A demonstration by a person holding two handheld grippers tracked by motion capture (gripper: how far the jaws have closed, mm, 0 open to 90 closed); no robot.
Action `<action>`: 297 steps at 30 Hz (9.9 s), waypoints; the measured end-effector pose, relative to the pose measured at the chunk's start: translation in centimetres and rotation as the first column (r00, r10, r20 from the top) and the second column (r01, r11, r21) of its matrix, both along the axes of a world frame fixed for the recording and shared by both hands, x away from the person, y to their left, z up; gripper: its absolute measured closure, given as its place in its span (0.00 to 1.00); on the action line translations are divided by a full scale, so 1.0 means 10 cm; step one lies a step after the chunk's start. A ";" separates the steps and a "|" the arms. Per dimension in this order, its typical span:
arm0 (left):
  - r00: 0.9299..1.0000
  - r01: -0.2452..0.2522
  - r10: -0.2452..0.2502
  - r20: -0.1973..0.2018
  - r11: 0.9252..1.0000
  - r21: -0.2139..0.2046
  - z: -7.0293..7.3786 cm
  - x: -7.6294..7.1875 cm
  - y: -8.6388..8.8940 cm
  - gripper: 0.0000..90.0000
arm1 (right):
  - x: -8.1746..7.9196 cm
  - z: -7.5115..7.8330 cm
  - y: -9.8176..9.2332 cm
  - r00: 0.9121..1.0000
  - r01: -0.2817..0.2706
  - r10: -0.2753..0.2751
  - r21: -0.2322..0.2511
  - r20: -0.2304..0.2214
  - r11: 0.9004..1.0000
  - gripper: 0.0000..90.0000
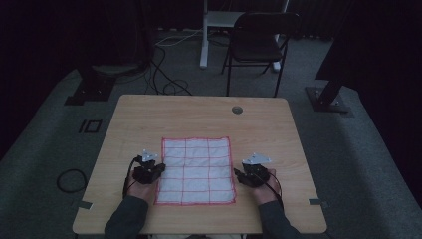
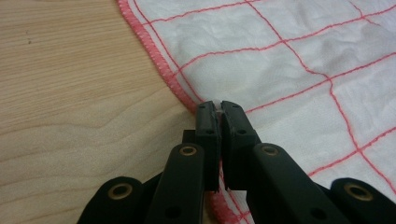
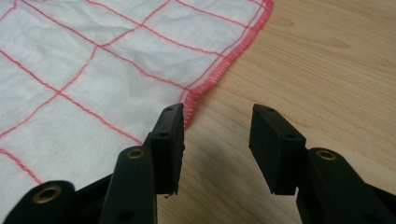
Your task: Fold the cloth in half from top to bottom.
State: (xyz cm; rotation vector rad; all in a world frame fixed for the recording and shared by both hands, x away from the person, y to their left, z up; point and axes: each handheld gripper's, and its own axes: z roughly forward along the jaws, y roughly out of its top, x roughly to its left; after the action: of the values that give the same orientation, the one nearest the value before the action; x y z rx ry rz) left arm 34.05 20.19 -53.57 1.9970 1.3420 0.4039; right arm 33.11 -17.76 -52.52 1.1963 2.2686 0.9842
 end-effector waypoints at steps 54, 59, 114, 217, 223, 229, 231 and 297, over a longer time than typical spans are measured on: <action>0.998 -0.058 0.059 0.009 0.996 -0.073 0.20 0.24 0.09 0.83 | 0.36 -0.13 1.21 0.977 -0.212 0.211 -0.025 -0.028 0.977 0.64; 0.997 -0.077 0.077 0.010 0.996 -0.044 0.17 0.41 0.06 0.80 | 0.36 -0.14 1.21 0.977 -0.212 0.212 -0.020 -0.030 0.977 0.64; 0.999 -0.032 0.036 0.029 0.991 -0.129 0.40 0.00 -0.20 0.97 | 0.36 -0.16 1.16 0.976 -0.218 0.218 0.001 -0.019 0.976 0.62; 0.991 0.133 -0.135 -0.018 0.988 -0.083 0.06 -0.63 -0.66 0.97 | 1.16 0.10 0.57 0.999 -0.008 0.011 0.067 -0.046 0.998 0.97; 0.986 0.160 -0.163 -0.015 0.978 -0.136 0.14 -0.70 -0.72 0.97 | 1.24 0.17 0.50 0.999 0.005 -0.003 0.050 -0.039 0.999 0.97; 0.979 0.202 -0.204 -0.002 0.972 -0.123 0.19 -0.72 -0.88 0.93 | 1.30 0.16 0.45 0.999 0.027 -0.026 0.031 -0.047 0.999 0.97; 0.978 0.211 -0.210 0.018 0.971 -0.115 0.21 -0.74 -0.92 0.86 | 1.34 0.12 0.40 0.997 0.049 -0.048 0.024 -0.061 0.998 0.95; 0.893 0.449 -0.442 0.091 0.889 -0.092 0.42 -0.70 -1.76 0.99 | 1.31 0.06 0.39 0.998 0.035 -0.033 0.051 -0.046 0.998 0.98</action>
State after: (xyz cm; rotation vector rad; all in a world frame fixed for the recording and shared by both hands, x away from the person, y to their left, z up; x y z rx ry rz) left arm 27.00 2.63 -49.39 2.0983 0.8048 0.1736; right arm 46.21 -13.85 -51.94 1.2867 2.2624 1.0189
